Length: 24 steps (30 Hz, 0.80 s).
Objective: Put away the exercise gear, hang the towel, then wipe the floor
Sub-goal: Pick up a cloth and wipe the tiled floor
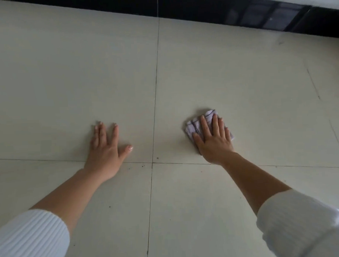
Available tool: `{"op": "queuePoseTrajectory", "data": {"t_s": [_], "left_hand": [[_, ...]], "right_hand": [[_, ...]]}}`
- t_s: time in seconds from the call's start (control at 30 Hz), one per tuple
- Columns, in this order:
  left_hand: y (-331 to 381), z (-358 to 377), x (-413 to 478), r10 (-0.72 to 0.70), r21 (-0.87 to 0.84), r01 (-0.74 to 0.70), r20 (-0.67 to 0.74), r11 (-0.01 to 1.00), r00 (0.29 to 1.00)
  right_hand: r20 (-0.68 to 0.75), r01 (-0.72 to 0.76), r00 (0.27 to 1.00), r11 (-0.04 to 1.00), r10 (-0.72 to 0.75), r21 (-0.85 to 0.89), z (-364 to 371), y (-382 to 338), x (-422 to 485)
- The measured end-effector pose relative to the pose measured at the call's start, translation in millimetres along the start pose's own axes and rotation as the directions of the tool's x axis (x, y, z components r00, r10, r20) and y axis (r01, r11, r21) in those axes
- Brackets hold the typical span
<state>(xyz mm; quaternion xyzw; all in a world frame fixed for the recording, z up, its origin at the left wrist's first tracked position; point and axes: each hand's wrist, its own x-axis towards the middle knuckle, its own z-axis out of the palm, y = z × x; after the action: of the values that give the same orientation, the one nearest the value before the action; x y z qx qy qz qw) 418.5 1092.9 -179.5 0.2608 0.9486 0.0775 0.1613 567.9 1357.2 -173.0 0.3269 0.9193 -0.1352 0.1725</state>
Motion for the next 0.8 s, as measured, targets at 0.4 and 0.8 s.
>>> {"op": "queuePoseTrajectory", "data": {"t_s": [0.4,0.8], "left_hand": [[-3.1,3.0,1.7,-0.013,-0.039,0.012,-0.002,0.999,1.0],[-9.8,1.2,1.1,0.028,-0.05,-0.028,-0.012,0.998,1.0]], "right_hand": [[0.045,0.69,0.721,0.711,-0.691,-0.138,82.5,-107.3,-119.7],[0.045,0.184,0.982,0.981,-0.181,-0.069,-0.4,-31.7,2.6]]}}
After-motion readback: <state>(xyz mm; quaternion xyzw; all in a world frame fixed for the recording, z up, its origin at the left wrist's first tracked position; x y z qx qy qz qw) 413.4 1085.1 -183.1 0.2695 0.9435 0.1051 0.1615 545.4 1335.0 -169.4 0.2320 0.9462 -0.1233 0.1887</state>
